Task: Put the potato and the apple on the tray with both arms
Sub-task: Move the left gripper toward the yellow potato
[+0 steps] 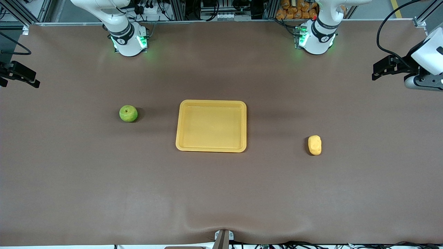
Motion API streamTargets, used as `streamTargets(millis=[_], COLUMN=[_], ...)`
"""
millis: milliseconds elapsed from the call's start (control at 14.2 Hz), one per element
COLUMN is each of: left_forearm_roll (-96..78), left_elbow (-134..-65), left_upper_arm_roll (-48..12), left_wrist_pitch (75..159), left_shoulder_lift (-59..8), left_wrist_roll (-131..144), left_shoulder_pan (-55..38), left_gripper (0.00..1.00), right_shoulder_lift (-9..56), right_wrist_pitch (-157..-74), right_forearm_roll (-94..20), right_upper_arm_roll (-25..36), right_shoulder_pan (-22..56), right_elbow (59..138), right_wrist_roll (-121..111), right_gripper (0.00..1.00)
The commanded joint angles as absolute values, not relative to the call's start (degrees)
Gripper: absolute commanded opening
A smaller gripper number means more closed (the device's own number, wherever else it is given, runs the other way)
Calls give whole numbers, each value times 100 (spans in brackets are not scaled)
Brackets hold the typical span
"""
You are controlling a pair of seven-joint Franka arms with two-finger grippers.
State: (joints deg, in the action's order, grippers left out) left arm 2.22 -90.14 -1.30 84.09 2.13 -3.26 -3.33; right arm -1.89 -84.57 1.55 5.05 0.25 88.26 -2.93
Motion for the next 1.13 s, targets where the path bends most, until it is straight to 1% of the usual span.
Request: streamTargets(millis=[0, 493, 775, 915, 1056], left_forearm_roll=[211, 229, 167, 185, 167], left_elbow=[-8965, -9044, -9201, -9543, -10052], left_upper_arm_roll=[-149, -176, -141, -141, -149], left_wrist_pitch=[8306, 8280, 8305, 8620, 9383], left_shoulder_lift=[220, 141, -183, -316, -334], left_wrist_roll=[-316, -290, -167, -167, -167], left_shoulder_pan=[-334, -325, -211, -202, -176], left_gripper=[100, 100, 100, 100, 100], right_shoulder_lift=[-132, -132, -114, -97, -97], right_wrist_pitch=[-8402, -8402, -8411, -8420, -8411], right_forearm_roll=[193, 193, 202, 193, 185], right_upper_arm_roll=[492, 492, 492, 492, 492], right_shoulder_pan=[-17, -18, -53, -44, -26], right_elbow=[8692, 8684, 8684, 8675, 8675], right_wrist_roll=[-352, -352, -352, -352, -352], right_gripper=[100, 100, 100, 100, 100])
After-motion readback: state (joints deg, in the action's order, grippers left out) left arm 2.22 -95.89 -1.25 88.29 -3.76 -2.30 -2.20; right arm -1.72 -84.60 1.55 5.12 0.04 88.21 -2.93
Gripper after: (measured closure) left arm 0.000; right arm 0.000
